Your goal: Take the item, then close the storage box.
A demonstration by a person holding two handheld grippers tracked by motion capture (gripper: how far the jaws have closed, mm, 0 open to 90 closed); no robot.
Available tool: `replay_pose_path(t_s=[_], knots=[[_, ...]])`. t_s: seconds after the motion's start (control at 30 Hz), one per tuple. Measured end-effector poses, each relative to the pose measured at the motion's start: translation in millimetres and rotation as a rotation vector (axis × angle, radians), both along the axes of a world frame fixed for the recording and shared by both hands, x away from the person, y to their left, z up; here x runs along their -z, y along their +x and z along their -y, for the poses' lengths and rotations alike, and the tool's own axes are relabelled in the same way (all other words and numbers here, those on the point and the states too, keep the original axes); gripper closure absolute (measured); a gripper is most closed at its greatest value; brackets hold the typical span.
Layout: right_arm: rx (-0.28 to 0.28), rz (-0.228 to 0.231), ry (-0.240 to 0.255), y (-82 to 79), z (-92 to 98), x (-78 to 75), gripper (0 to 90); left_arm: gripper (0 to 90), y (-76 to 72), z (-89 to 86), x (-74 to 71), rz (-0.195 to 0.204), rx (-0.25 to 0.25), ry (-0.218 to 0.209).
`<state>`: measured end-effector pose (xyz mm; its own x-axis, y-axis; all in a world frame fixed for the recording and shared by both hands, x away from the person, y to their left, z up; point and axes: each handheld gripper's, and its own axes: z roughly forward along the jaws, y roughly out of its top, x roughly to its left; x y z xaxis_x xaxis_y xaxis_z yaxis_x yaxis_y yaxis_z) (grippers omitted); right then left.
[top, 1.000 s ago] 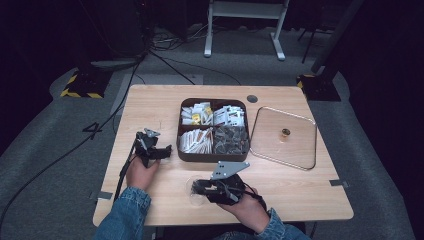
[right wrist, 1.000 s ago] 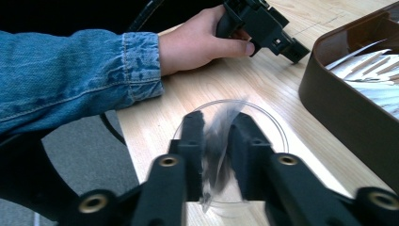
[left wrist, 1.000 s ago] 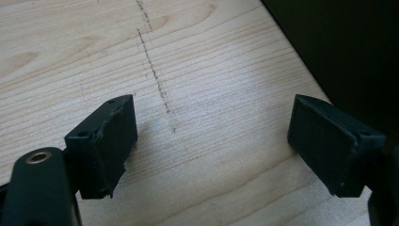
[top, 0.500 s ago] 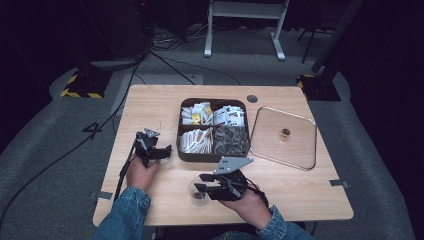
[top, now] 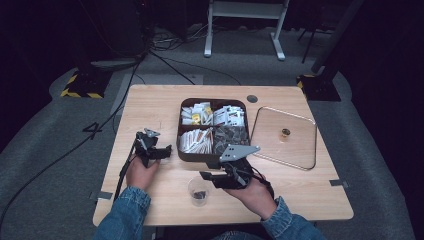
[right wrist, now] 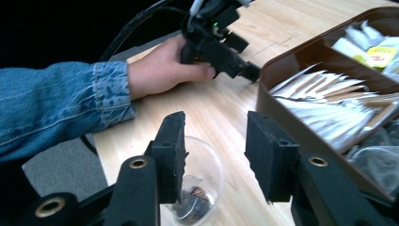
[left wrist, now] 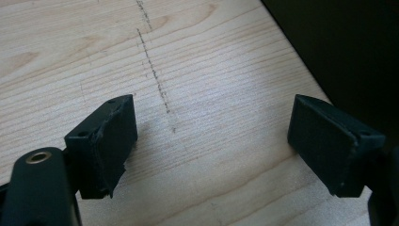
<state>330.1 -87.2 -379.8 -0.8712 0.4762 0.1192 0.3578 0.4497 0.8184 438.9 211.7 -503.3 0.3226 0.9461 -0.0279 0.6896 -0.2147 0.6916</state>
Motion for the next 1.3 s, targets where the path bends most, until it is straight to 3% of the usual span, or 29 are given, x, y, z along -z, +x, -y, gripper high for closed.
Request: replay_pose_path(t_s=[0.57,1.0,1.3], knots=[[0.131,0.047,0.037,28.9,29.3,-20.0,56.0,16.8,-0.3,-0.2,-0.1,-0.002,0.001,0.0],[0.289,0.079,0.02,67.0,63.2,-27.9,53.1,16.4,2.6,-0.3,-0.1,-0.001,0.003,0.0],[0.406,0.072,-0.002,100.3,91.4,-19.1,51.1,16.4,2.8,-0.5,-0.2,0.0,0.006,0.003]])
